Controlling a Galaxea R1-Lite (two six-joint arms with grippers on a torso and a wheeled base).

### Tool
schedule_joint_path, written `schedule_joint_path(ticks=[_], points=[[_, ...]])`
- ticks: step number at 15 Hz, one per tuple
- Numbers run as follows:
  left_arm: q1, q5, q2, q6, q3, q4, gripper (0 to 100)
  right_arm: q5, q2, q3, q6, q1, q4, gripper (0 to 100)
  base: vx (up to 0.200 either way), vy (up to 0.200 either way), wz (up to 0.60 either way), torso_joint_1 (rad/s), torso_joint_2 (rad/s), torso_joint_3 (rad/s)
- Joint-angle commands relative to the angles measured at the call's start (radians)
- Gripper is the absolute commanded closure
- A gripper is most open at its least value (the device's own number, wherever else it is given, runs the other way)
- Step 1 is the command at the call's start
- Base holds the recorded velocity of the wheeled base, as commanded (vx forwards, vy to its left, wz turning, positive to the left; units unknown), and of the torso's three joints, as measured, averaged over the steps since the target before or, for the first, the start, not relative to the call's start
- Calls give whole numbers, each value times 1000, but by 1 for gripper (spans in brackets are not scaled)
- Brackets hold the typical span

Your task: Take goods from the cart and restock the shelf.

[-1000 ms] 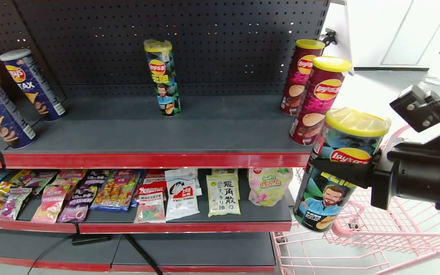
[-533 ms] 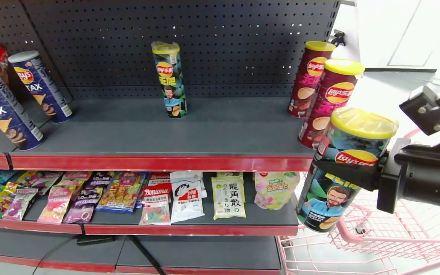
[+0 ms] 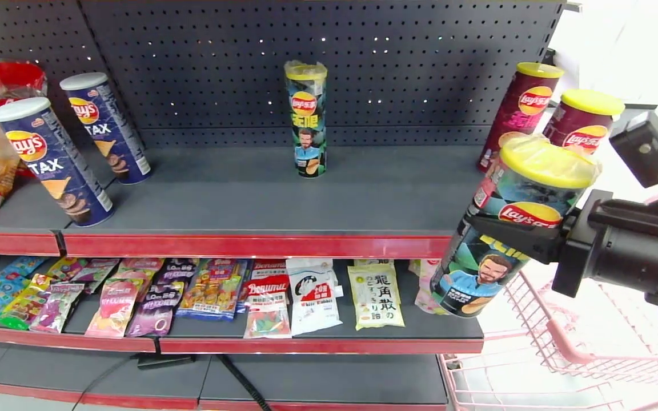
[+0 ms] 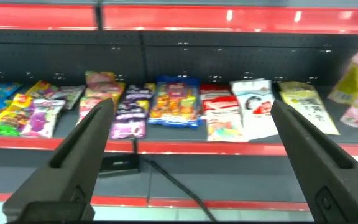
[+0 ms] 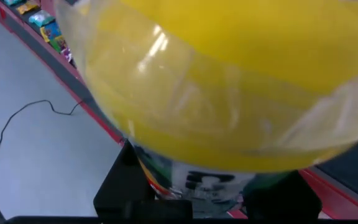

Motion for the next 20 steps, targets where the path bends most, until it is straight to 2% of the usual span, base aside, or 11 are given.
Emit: schedule_joint_path(ticks=[1, 9, 14, 20], points=[[0, 1, 1, 0, 0, 0, 0, 16, 0, 2, 0, -4, -3, 100, 0, 200, 0, 12, 2, 2], [0, 1, 1, 0, 0, 0, 0, 22, -45, 3, -1, -14, -1, 100, 0, 200, 0, 0, 1, 1], [0, 1, 1, 0, 0, 0, 0, 22, -60, 6, -1, -14, 0, 100, 0, 0, 0, 0, 0, 0], [0, 1, 1, 0, 0, 0, 0, 24, -94, 60, -4, -7, 0, 100, 200, 0, 0, 3, 1, 6]])
